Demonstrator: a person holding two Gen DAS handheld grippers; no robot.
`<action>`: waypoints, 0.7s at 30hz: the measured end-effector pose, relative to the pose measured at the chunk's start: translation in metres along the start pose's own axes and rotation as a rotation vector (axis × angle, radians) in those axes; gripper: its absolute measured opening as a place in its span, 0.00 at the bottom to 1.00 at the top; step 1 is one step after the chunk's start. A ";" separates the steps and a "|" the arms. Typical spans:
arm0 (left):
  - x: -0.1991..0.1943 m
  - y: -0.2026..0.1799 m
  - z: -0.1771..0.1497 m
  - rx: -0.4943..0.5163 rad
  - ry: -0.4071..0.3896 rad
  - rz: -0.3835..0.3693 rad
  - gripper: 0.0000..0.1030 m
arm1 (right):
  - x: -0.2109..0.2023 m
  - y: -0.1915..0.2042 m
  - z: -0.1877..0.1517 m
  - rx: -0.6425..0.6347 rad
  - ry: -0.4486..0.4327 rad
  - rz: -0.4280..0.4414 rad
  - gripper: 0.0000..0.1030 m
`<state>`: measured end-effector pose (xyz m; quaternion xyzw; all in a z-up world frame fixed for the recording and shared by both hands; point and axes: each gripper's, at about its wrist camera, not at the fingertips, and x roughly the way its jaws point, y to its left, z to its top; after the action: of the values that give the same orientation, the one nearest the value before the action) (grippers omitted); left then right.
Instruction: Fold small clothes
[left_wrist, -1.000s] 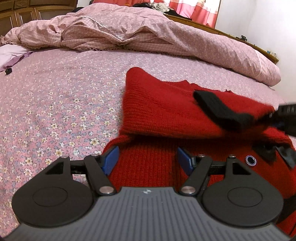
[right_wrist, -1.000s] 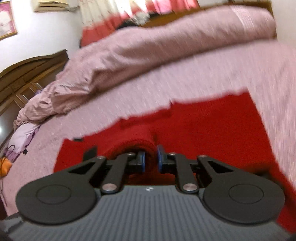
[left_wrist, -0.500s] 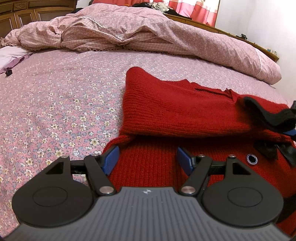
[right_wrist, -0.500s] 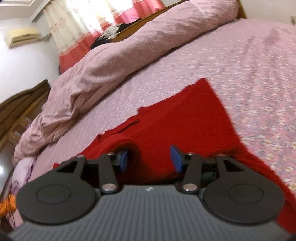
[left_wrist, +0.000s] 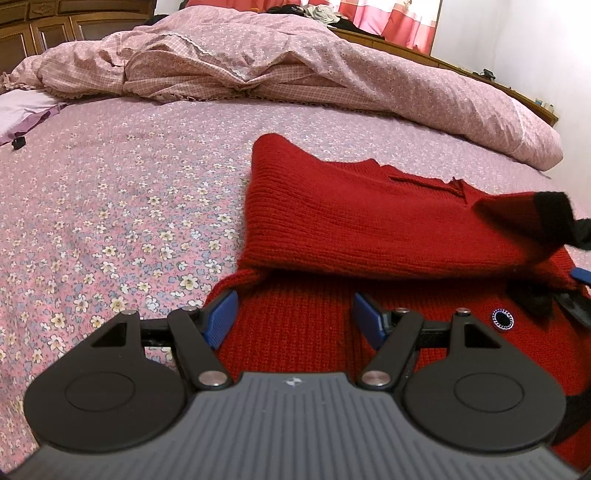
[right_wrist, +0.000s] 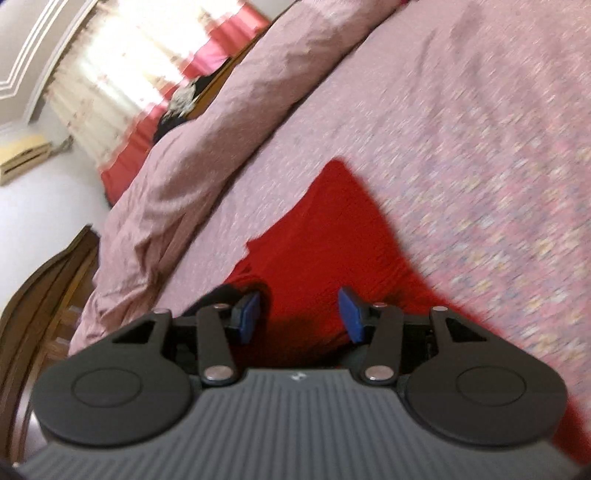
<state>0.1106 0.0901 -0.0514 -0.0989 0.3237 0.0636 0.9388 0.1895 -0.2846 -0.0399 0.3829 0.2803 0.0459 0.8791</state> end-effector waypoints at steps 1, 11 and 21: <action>0.000 0.000 0.000 0.001 0.000 0.002 0.73 | -0.004 -0.002 0.002 0.001 -0.021 -0.011 0.48; 0.000 -0.005 -0.001 0.013 -0.001 0.018 0.73 | -0.032 -0.002 0.016 -0.150 -0.133 -0.112 0.51; 0.000 -0.006 0.000 0.011 0.001 0.020 0.73 | -0.042 0.074 -0.046 -0.848 -0.075 0.014 0.57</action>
<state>0.1112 0.0846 -0.0507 -0.0907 0.3256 0.0713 0.9385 0.1402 -0.2157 0.0055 -0.0091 0.2019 0.1492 0.9679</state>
